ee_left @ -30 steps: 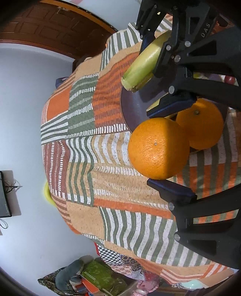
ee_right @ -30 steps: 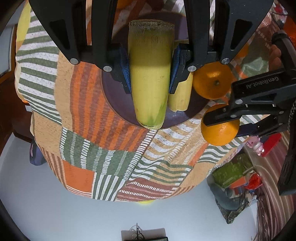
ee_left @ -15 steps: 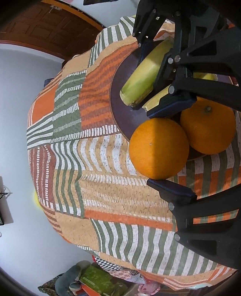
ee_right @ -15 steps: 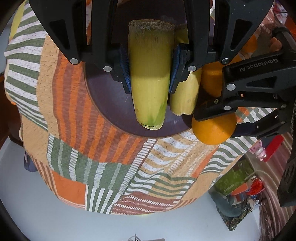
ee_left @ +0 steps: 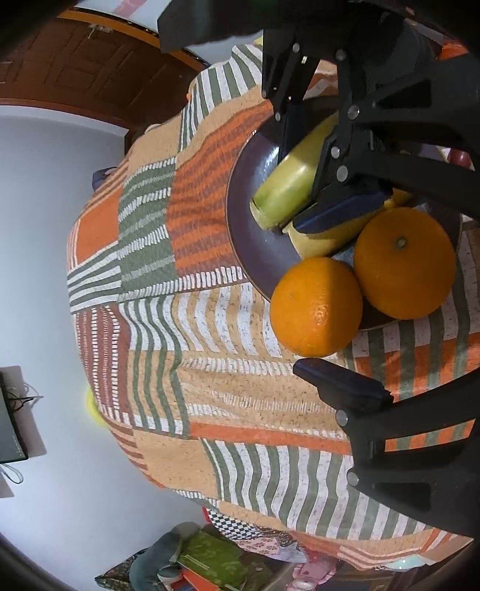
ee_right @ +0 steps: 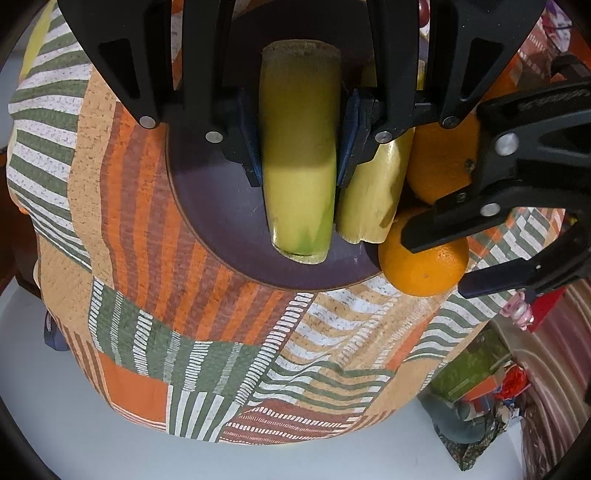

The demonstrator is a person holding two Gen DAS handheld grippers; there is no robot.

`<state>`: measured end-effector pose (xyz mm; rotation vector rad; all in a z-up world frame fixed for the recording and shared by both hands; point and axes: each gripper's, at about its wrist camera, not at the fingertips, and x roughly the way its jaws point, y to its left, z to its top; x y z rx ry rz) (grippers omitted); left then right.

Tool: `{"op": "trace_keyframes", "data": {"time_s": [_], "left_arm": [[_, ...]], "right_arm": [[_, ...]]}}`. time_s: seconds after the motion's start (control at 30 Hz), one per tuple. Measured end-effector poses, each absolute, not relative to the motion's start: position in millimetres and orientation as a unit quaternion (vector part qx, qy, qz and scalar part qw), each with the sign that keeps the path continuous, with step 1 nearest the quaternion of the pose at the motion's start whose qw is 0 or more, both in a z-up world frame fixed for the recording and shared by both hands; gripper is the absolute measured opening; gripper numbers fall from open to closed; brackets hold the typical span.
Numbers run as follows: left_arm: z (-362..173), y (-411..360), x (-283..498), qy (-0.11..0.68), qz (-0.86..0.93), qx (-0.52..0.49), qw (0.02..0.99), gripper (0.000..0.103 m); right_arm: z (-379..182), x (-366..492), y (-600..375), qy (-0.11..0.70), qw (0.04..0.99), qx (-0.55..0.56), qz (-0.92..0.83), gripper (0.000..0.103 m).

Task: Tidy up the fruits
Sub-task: 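Carry the orange with the left tool while the right tool carries the corn onto the plate, then open both tools and lift them away from the plate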

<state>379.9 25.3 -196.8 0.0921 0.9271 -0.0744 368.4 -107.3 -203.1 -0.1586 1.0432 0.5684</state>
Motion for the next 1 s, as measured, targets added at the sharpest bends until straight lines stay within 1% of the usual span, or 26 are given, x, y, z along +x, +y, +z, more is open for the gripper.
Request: {"op": "trace_keyframes", "data": {"time_s": [0.23, 0.47, 0.53, 0.57, 0.73, 0.83, 1.0], "left_arm": [[-168, 26, 352, 0.418, -0.03, 0.047, 0.907, 0.07], [-136, 30, 308, 0.388, -0.029, 0.036, 0.921, 0.075], [-128, 31, 294, 0.38, -0.028, 0.037, 0.924, 0.076], [-125, 31, 285, 0.376, -0.028, 0.037, 0.926, 0.077], [-118, 32, 246, 0.37, -0.028, 0.036, 0.928, 0.08], [-118, 32, 227, 0.375, -0.03, 0.031, 0.926, 0.08], [-120, 34, 197, 0.383, -0.03, 0.016, 0.923, 0.08]], "right_arm": [[-172, 353, -115, 0.458, 0.845, -0.077, 0.265, 0.037], [-131, 316, -133, 0.408, 0.873, -0.086, 0.253, 0.037], [-121, 305, -139, 0.395, 0.879, -0.086, 0.253, 0.039], [-117, 299, -141, 0.39, 0.881, -0.086, 0.253, 0.041], [-101, 274, -150, 0.366, 0.892, -0.088, 0.25, 0.042], [-97, 257, -157, 0.358, 0.896, -0.083, 0.251, 0.047], [-101, 232, -165, 0.357, 0.896, -0.09, 0.248, 0.049]]}}
